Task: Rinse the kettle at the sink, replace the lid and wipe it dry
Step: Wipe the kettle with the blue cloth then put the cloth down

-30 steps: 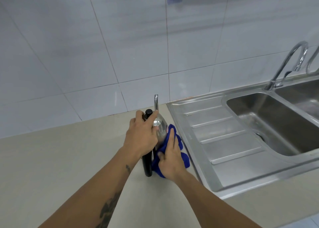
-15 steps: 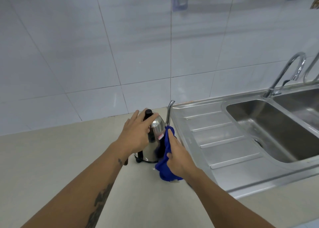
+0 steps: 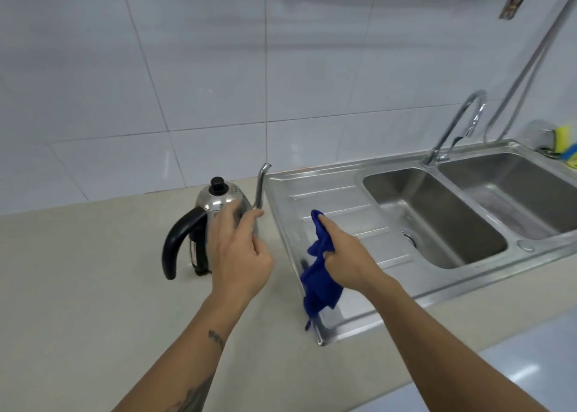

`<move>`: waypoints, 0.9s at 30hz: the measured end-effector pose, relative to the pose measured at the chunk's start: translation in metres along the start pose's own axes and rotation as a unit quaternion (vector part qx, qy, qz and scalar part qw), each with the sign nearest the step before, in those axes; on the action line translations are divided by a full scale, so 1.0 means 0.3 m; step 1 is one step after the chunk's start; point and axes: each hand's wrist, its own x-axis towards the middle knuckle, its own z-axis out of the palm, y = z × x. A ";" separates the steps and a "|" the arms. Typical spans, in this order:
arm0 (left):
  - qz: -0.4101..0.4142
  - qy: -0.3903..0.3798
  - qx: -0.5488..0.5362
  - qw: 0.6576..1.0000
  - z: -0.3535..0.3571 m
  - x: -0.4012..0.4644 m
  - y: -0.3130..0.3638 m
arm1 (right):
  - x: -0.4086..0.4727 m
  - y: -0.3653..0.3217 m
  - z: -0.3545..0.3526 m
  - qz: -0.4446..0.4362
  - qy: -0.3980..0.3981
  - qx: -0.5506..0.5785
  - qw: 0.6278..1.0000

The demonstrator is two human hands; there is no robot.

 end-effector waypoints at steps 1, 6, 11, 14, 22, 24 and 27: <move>-0.013 -0.011 -0.037 0.999 0.020 -0.013 0.027 | 0.001 0.007 -0.036 -0.008 -0.002 -0.070 0.998; -0.155 -0.114 -0.130 0.973 0.136 -0.039 0.095 | 0.012 0.045 -0.091 -0.030 -0.095 -0.183 0.978; -0.214 -0.211 -0.105 0.948 0.240 -0.069 0.096 | 0.059 0.194 -0.149 0.028 -0.099 -0.130 0.986; -0.194 -0.252 -0.033 0.948 0.316 -0.088 0.115 | 0.098 0.271 -0.147 0.014 -0.082 -0.153 0.985; -0.086 -0.369 0.194 0.905 0.493 -0.131 0.182 | 0.200 0.426 -0.068 -0.081 -0.165 -0.361 0.914; -0.088 -0.400 0.231 0.883 0.526 -0.139 0.173 | 0.226 0.463 -0.071 -0.073 -0.159 -0.377 0.909; -0.056 -0.412 0.280 0.865 0.555 -0.130 0.132 | 0.269 0.506 -0.086 -0.066 -0.150 -0.382 0.909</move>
